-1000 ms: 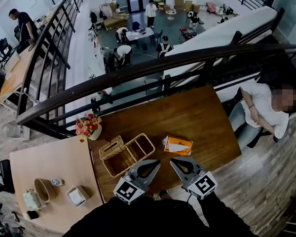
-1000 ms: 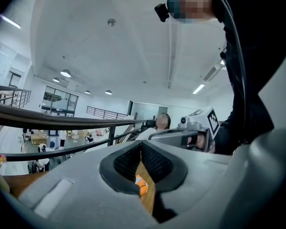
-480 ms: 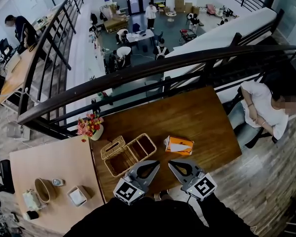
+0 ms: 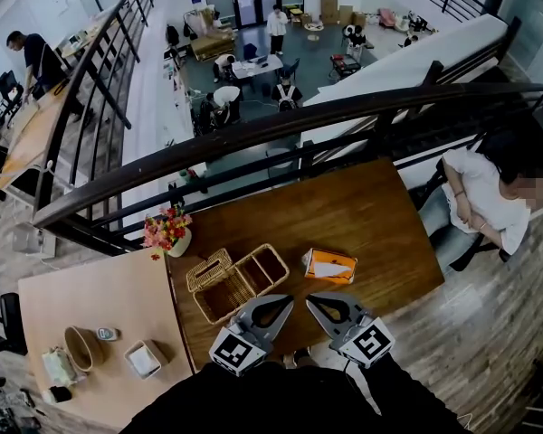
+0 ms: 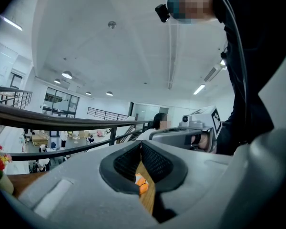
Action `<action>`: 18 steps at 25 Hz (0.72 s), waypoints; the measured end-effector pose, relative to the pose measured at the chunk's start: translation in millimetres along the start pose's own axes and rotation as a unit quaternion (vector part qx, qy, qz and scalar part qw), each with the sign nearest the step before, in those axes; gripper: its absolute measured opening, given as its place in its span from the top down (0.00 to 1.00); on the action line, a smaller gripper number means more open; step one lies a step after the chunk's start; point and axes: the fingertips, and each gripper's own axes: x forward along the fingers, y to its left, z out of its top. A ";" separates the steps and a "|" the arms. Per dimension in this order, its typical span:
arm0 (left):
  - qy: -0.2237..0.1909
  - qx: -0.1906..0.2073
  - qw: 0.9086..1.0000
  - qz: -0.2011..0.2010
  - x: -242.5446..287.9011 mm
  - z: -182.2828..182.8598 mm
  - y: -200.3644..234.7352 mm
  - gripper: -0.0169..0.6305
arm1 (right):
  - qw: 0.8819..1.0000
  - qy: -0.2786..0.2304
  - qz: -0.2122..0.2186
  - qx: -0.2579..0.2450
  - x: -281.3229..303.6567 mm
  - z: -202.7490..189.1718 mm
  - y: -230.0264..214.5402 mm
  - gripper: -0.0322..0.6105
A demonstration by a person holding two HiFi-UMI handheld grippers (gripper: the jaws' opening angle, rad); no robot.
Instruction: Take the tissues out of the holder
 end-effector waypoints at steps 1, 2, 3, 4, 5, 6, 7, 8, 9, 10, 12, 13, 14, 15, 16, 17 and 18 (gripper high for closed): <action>0.001 0.000 1.000 0.000 -0.4 -0.4 -0.2 0.96 | 1.000 0.001 0.001 0.000 0.3 -0.3 0.7 0.94; 0.003 0.002 1.000 0.000 -0.7 -0.6 -0.4 0.96 | 1.000 0.003 0.001 0.001 0.6 -0.7 1.3 0.94; 0.005 0.006 1.000 -0.001 -1.2 -1.1 -0.4 0.96 | 1.000 0.004 0.002 0.001 0.9 -0.8 1.7 0.94; 0.006 0.009 1.000 -0.002 -1.8 -1.8 -0.6 0.96 | 1.000 0.004 0.002 0.002 1.1 -0.8 2.2 0.94; 0.007 0.010 1.000 -0.003 -2.6 -2.5 -0.8 0.96 | 1.000 0.004 0.002 0.004 1.4 -0.8 2.6 0.94; 0.007 0.010 1.000 -0.004 -3.3 -3.0 -0.9 0.96 | 1.000 0.003 0.001 0.005 1.7 -0.8 3.1 0.94; 0.007 0.010 1.000 -0.003 -3.9 -3.1 -0.7 0.96 | 1.000 0.002 0.001 0.004 2.2 -0.9 3.8 0.94; 0.007 0.009 1.000 -0.003 -4.5 -3.1 -0.3 0.96 | 1.000 0.002 0.001 0.001 2.8 -1.3 4.7 0.94; 0.007 0.010 1.000 -0.002 -5.0 -3.4 0.2 0.96 | 1.000 0.004 0.001 0.000 3.4 -2.3 5.6 0.94; 0.007 0.010 1.000 -0.002 -5.3 -3.7 0.6 0.96 | 1.000 0.007 0.002 0.000 3.8 -3.6 6.5 0.94; 0.008 0.010 1.000 -0.002 -5.8 -4.8 0.8 0.96 | 1.000 0.013 0.002 -0.002 4.1 -6.0 8.0 0.94; 0.008 0.008 1.000 -0.001 -5.9 -4.7 0.6 0.96 | 1.000 0.015 0.003 -0.004 4.1 -6.8 8.3 0.94; 0.008 0.006 1.000 -0.001 -5.8 -4.5 0.4 0.96 | 1.000 0.016 0.003 -0.004 4.0 -7.2 8.4 0.94; 0.007 0.005 1.000 -0.001 -5.7 -4.6 0.1 0.96 | 1.000 0.016 0.002 -0.002 3.8 -7.3 8.3 0.94; 0.007 0.005 1.000 -0.001 -5.6 -5.1 -0.2 0.96 | 1.000 0.016 0.002 0.001 3.5 -7.2 8.1 0.94; 0.007 0.004 1.000 -0.001 -5.4 -5.5 -0.6 0.96 | 1.000 0.015 0.001 0.003 3.3 -6.9 7.9 0.94; 0.006 0.003 1.000 -0.001 -5.2 -5.9 -1.0 0.96 | 1.000 0.013 0.001 0.005 3.0 -6.5 7.6 0.94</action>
